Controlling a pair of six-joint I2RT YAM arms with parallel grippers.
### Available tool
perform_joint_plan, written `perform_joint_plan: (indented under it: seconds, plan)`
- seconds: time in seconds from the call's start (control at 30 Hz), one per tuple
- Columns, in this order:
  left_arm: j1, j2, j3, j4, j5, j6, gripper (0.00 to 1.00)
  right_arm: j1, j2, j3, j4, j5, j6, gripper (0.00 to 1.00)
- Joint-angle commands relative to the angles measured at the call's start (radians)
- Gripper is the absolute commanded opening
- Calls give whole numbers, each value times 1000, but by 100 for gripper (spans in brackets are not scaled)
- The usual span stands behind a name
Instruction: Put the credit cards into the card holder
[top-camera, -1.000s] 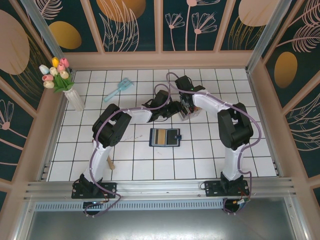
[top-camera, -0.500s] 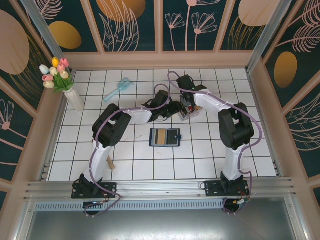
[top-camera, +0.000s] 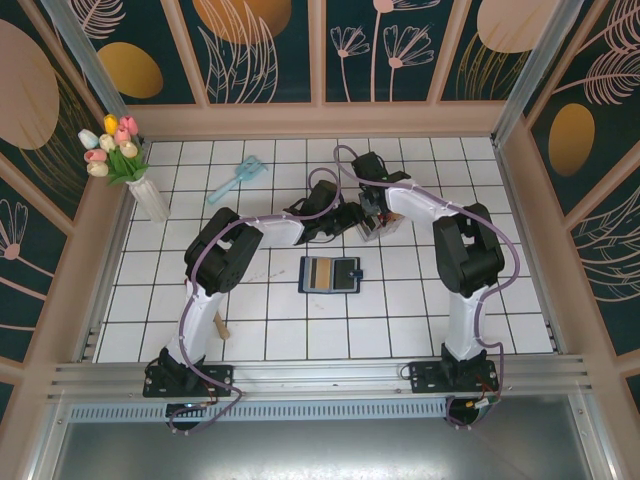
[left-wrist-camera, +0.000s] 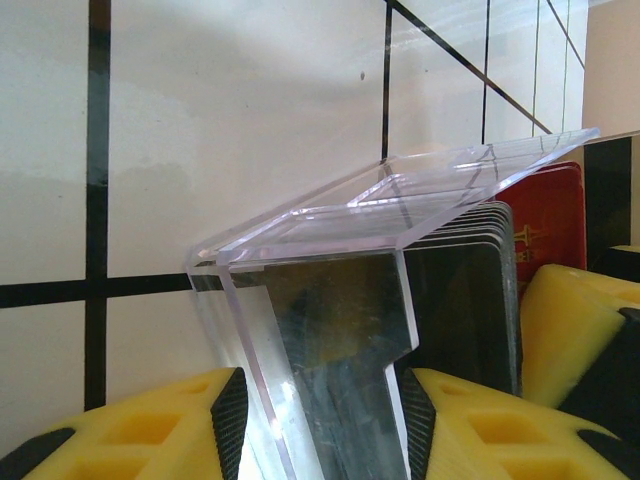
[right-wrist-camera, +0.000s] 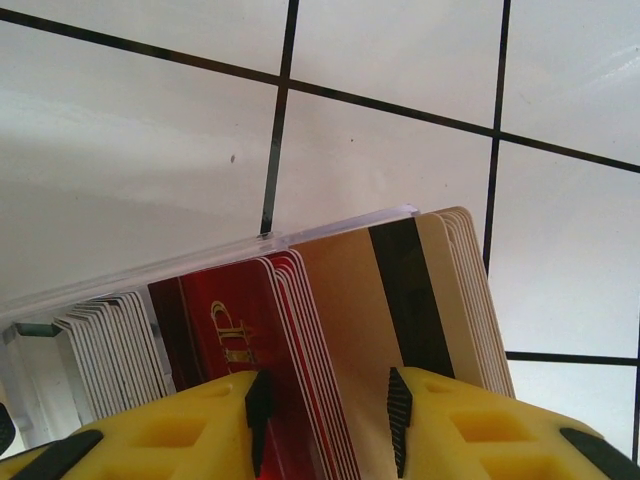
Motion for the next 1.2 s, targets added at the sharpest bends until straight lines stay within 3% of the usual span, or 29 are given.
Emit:
perform_joint_plan:
  seconds: [0.0,0.27,0.7,1.17]
  plan:
    - [-2,25,-16,-35,10,-2,47,-8,35,2,-10,92,5,38]
    - [-3,21,-27,-35,7,-2,47,-8,-53,-5,16,106,3,31]
    - [-2,17,-28,-35,6,-2,47,-13,-55,-3,7,71,0,24]
    - [-2,24,-24,-36,10,-5,47,-37,-29,5,-12,-23,14,28]
